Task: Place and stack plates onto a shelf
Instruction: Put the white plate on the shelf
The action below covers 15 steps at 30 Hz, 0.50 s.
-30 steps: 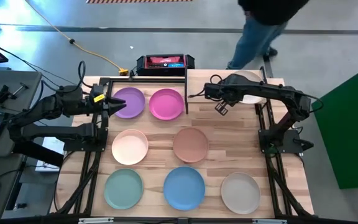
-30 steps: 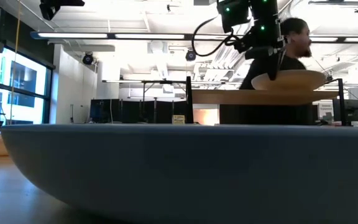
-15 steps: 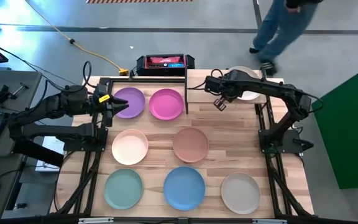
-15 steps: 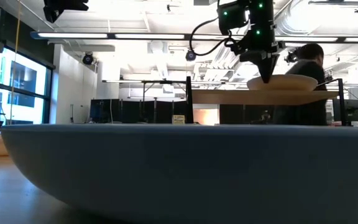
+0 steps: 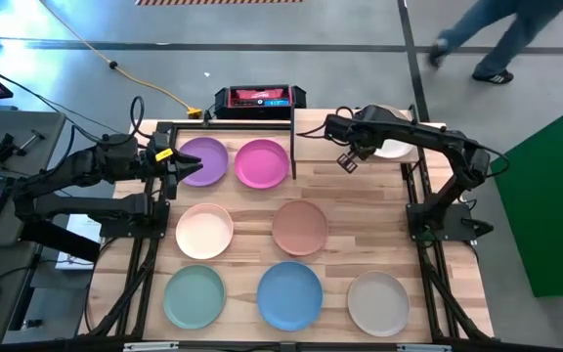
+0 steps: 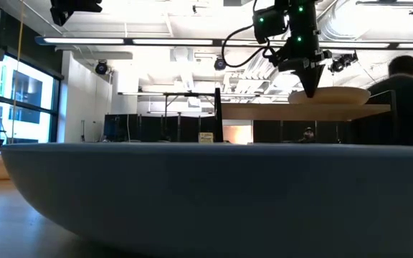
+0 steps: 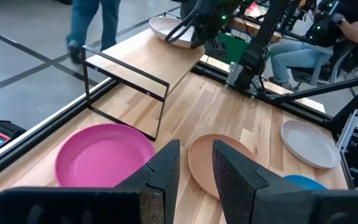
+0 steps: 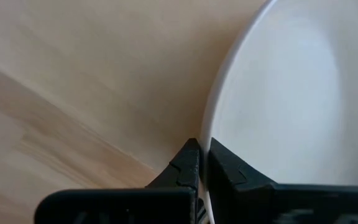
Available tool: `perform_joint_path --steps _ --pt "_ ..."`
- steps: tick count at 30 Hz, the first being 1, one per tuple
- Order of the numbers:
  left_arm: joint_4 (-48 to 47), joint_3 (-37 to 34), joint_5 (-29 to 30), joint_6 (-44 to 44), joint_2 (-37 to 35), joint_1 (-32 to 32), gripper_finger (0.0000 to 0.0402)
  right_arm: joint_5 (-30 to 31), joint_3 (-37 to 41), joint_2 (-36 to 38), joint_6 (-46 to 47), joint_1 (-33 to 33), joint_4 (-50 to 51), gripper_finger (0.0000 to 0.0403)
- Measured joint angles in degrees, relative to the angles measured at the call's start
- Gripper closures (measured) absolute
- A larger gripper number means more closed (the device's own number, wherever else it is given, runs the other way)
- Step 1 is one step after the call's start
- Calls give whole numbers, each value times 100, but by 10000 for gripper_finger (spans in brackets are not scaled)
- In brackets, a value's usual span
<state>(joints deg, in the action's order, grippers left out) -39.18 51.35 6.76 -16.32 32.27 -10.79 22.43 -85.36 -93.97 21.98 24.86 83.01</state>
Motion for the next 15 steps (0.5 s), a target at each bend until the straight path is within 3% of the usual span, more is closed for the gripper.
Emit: perform_joint_path --steps 15 --pt "2 0 3 -13 0 0 316 21 0 0 -66 58 321 402"
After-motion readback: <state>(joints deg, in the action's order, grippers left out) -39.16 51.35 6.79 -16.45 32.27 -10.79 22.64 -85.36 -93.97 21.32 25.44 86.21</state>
